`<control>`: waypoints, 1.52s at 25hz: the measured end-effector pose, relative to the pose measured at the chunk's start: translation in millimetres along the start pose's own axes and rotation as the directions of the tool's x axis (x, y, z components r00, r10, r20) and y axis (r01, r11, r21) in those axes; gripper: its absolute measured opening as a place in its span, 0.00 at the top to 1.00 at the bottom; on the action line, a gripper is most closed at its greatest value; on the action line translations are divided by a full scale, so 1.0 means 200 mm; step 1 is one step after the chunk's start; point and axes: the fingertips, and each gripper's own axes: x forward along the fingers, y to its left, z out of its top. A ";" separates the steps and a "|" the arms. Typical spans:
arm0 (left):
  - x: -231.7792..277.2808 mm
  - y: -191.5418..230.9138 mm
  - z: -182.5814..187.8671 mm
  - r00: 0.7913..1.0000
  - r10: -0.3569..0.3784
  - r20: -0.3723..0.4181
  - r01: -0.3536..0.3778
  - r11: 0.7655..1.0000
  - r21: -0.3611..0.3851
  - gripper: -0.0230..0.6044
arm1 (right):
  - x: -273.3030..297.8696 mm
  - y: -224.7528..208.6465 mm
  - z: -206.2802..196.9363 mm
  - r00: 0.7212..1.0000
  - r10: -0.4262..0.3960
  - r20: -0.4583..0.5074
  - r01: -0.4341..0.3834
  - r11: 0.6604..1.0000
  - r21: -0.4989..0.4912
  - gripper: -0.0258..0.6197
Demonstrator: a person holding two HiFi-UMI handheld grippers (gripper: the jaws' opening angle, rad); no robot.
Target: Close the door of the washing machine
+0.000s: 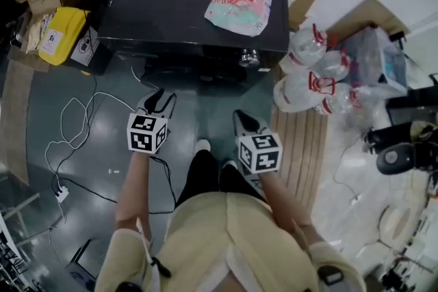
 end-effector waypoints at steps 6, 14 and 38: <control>-0.13 -0.17 0.06 0.999 -0.008 0.053 0.011 0.998 -0.063 0.73 | -0.07 -0.03 0.01 1.000 0.009 0.016 -0.009 1.000 -0.010 0.95; -0.28 -0.32 0.09 0.997 0.008 0.077 0.000 0.995 -0.096 0.76 | -0.13 -0.02 0.02 0.998 0.037 0.041 -0.036 0.999 -0.029 0.95; -0.70 -0.54 0.04 0.984 0.141 0.109 -0.118 0.973 -0.197 0.90 | -0.33 0.11 0.08 0.987 0.135 0.093 -0.121 0.983 -0.138 0.96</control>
